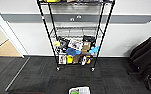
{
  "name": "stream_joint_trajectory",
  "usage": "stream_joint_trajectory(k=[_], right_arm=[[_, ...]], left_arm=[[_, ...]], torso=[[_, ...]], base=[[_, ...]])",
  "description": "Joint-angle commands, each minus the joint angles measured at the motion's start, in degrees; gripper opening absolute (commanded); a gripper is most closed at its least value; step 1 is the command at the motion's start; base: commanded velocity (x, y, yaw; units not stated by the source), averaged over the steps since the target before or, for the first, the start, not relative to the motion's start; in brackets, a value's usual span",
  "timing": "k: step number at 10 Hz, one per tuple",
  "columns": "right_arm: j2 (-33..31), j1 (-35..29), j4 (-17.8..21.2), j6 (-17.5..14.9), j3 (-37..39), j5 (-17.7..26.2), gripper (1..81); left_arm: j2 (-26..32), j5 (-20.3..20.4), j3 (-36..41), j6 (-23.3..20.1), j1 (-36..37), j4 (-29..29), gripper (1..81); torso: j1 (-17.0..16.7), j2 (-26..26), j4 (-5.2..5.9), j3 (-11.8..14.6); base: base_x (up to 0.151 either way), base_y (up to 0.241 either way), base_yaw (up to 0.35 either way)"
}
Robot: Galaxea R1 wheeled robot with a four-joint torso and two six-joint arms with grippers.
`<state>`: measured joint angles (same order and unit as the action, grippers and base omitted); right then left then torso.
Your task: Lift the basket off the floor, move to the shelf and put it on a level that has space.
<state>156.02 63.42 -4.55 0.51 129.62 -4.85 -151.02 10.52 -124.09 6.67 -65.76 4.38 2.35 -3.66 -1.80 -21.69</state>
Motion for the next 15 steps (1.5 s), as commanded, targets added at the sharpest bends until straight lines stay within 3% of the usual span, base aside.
stream_joint_trajectory(k=[1,3,5,10,11,15], right_arm=[[-0.77,-3.51,-0.02,0.1,-0.61,2.65,81.1],[-0.68,-3.42,0.06,0.1,-0.26,2.65,81.1],[-0.5,-3.51,0.15,0.1,-0.08,2.65,81.1],[-0.33,-4.12,0.15,0.1,-0.08,2.74,81.1],[-0.16,-4.47,0.15,0.1,-0.08,2.83,81.1],[0.99,-5.35,0.06,0.1,1.41,3.18,81.1]], left_arm=[[1.59,-2.43,1.04,2.74,2.87,0.98,81.1],[1.59,-2.43,0.86,3.09,2.87,0.46,81.1],[1.06,-2.35,0.51,3.09,3.21,0.28,81.1],[0.36,-2.43,0.25,3.09,4.44,0.11,81.1],[0.18,-2.43,-0.01,3.09,4.62,0.37,81.1],[-1.66,-2.08,-2.65,3.18,4.62,0.81,81.1]], torso=[[3.21,-4.97,0.0,0.0],[6.53,-10.19,0.0,0.0],[8.8,-13.84,0.0,-5.2],[14.73,-23.18,0.0,-13.54],[15.95,-25.12,0.0,-10.01],[20.02,-31.42,0.0,-11.84]], base=[[0.0,0.0,0.0],[0.0,0.0,0.0],[0.0,0.0,0.0],[0.0,0.0,0.0],[0.0,0.0,0.0],[0.0,0.0,0.0]])
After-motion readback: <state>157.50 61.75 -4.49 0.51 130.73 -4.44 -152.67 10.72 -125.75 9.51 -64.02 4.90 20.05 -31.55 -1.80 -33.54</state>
